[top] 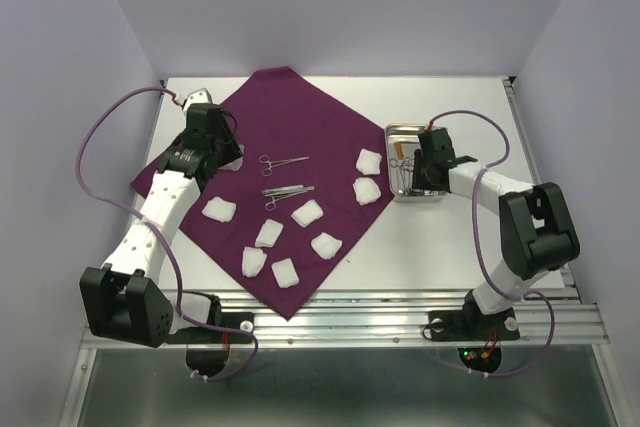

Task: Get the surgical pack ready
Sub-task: Place the medical item in the container.

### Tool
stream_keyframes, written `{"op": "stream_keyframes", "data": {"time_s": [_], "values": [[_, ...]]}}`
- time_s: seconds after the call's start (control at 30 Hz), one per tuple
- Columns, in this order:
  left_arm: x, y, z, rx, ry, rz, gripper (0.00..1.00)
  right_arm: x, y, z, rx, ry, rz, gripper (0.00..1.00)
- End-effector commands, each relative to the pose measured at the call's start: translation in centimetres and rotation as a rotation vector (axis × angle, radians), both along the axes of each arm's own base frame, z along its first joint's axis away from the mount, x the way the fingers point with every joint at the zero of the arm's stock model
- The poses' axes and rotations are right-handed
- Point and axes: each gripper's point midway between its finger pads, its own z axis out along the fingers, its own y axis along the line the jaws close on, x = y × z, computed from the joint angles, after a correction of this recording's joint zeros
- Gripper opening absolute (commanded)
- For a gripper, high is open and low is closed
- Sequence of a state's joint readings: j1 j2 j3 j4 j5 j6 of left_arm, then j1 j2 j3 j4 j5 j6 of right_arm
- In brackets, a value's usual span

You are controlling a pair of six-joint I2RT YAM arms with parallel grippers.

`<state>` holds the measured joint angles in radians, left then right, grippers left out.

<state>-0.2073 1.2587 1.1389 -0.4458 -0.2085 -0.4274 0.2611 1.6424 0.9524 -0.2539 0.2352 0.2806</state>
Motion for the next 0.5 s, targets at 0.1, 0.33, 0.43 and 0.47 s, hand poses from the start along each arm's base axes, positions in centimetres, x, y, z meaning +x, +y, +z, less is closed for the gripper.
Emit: {"op": "stream_keyframes", "data": {"time_s": [0.1, 0.33, 0.43, 0.47], "values": [[0.3, 0.0, 1.6, -0.010, -0.060, -0.004, 0.50, 1.1, -0.2, 3.3, 0.005, -0.084, 0.001, 0.42], [0.3, 0.0, 1.6, -0.009, -0.062, -0.003, 0.50, 2.2, 0.5, 7.9, 0.040, -0.165, 0.024, 0.42], [0.4, 0.1, 1.7, -0.008, -0.065, -0.001, 0.50, 3.1, 1.9, 10.2, 0.113, -0.209, 0.040, 0.42], [0.5, 0.1, 1.8, -0.007, -0.068, 0.002, 0.50, 3.1, 2.9, 10.6, 0.129, -0.217, 0.062, 0.41]]}}
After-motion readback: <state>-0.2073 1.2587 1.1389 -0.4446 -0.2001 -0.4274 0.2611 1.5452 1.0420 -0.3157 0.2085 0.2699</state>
